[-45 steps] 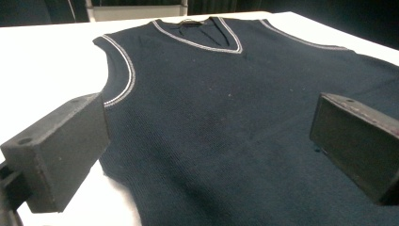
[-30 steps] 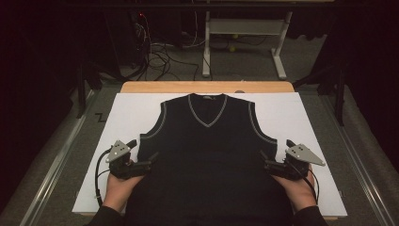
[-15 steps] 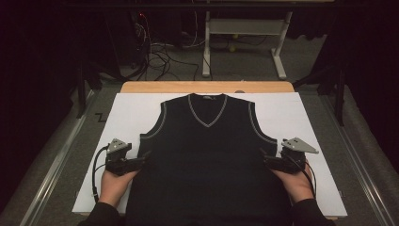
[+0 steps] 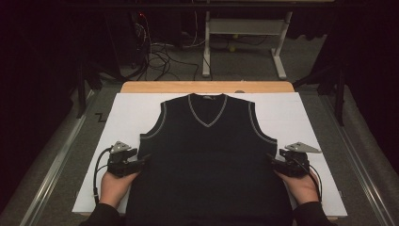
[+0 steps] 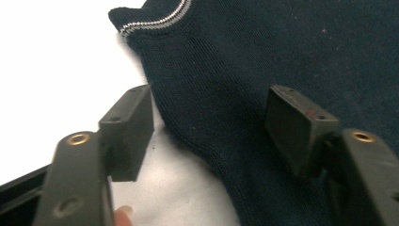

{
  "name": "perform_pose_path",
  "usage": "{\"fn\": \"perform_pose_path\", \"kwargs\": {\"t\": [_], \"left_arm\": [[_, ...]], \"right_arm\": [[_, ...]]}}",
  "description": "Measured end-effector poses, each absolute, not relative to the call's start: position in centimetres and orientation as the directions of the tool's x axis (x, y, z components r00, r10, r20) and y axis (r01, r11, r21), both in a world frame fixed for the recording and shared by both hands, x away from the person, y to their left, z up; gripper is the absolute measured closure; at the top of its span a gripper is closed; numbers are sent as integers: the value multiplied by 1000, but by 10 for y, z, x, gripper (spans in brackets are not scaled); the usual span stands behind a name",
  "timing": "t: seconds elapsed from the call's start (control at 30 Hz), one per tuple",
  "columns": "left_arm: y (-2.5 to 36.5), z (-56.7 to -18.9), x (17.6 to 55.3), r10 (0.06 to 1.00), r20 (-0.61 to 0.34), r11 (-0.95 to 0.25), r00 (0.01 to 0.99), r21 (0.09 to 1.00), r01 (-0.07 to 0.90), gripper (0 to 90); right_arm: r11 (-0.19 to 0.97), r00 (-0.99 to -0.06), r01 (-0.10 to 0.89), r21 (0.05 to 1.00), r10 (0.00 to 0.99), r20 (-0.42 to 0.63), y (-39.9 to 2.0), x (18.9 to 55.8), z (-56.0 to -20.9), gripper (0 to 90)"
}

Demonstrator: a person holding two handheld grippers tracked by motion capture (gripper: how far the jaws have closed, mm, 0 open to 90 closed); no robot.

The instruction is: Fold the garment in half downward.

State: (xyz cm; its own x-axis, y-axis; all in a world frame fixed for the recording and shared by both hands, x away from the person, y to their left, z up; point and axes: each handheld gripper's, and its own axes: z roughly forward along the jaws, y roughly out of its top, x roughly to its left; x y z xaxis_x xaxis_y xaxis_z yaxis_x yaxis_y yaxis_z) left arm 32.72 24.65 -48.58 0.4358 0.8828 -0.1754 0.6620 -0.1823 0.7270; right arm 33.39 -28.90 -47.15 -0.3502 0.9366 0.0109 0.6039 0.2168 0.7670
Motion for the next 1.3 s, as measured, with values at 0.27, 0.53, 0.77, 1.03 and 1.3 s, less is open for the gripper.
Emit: {"fn": "perform_pose_path", "kwargs": {"t": [0.27, 0.53, 0.77, 1.03, 1.3], "left_arm": [[238, -487, 326, 877, -116, -260, 467, 704, 661, 519], [241, -487, 324, 874, -138, -244, 467, 706, 665, 669], [242, -487, 324, 865, -157, -240, 477, 706, 667, 741], [244, -487, 324, 857, -168, -237, 487, 710, 663, 792], [260, -473, 316, 856, -210, -141, 472, 783, 605, 793]], "right_arm": [[255, -375, 625, 738, 927, -3, -281, 335, -475, 614], [270, -401, 618, 739, 916, 0, -277, 333, -475, 779], [284, -416, 606, 743, 909, -7, -276, 332, -476, 839], [257, -406, 601, 757, 914, 12, -279, 331, -474, 852], [216, -399, 535, 817, 917, 20, -285, 324, -460, 855]]}}
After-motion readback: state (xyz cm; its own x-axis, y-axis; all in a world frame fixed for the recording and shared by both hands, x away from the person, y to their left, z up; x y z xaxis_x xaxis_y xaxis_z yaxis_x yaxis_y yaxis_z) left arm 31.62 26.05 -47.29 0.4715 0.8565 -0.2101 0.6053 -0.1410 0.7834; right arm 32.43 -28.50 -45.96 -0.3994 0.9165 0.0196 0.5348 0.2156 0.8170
